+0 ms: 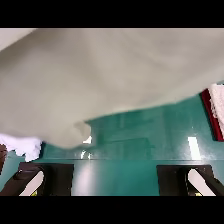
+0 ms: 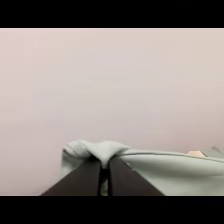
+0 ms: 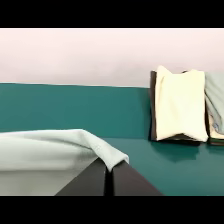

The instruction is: Fold the shirts.

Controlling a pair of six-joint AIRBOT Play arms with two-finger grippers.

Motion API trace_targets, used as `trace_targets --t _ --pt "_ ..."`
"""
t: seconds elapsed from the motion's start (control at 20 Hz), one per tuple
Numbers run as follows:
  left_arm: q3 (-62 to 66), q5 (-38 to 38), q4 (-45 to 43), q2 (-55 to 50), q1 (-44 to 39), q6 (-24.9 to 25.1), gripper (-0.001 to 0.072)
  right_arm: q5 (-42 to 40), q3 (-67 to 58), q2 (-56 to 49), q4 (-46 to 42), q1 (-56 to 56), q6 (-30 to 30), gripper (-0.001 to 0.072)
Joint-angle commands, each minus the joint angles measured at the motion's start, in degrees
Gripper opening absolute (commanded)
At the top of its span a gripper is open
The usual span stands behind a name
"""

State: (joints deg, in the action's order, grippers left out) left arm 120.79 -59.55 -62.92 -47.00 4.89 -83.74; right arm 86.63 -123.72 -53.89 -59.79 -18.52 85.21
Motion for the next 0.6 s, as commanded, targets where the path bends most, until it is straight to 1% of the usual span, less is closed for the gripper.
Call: trace_targets --t 0.0,0.1,0.15,0.2,0.3,0.35,0.4,0.5,0.55 --pt "-6.6 -1.3 0.7 -1.0 0.0 -1.0 0.0027 0.5 4.8 0.3 -0.3 -1.7 0.5 0.0016" --pt "-13.5 -4.4 3.0 -4.2 0.0 -1.5 0.0028 0.0 11.4 -1.2 -0.4 0.6 0.4 0.0016" --pt "-16.4 -6.4 4.6 -6.7 0.0 -1.3 0.0028 0.2 13.3 -3.6 -0.6 2.8 0.4 0.0016" --pt "-19.1 -8.8 5.6 -9.9 0.0 -1.3 0.0028 0.2 14.6 -6.4 -2.7 5.7 0.5 0.0016" --pt "-23.7 -12.0 5.6 -16.7 -1.1 0.0 0.0028 0.9 17.1 -13.4 -11.4 12.5 1.9 0.0016" --pt "-25.6 -12.5 5.6 -20.2 -2.2 0.9 0.0028 1.9 18.3 -17.6 -15.2 15.4 2.0 0.0016" --pt "-27.2 -12.5 4.7 -24.2 -3.1 1.7 0.0028 2.8 19.1 -21.7 -17.0 17.4 2.0 0.0016" --pt "-28.2 -11.6 1.6 -32.4 -4.9 1.7 0.0029 2.7 19.6 -30.3 -18.3 19.7 1.9 0.0016" --pt "-28.2 -9.9 0.3 -36.2 -5.0 1.7 0.0029 1.2 19.5 -34.3 -18.2 20.2 1.9 0.0017"
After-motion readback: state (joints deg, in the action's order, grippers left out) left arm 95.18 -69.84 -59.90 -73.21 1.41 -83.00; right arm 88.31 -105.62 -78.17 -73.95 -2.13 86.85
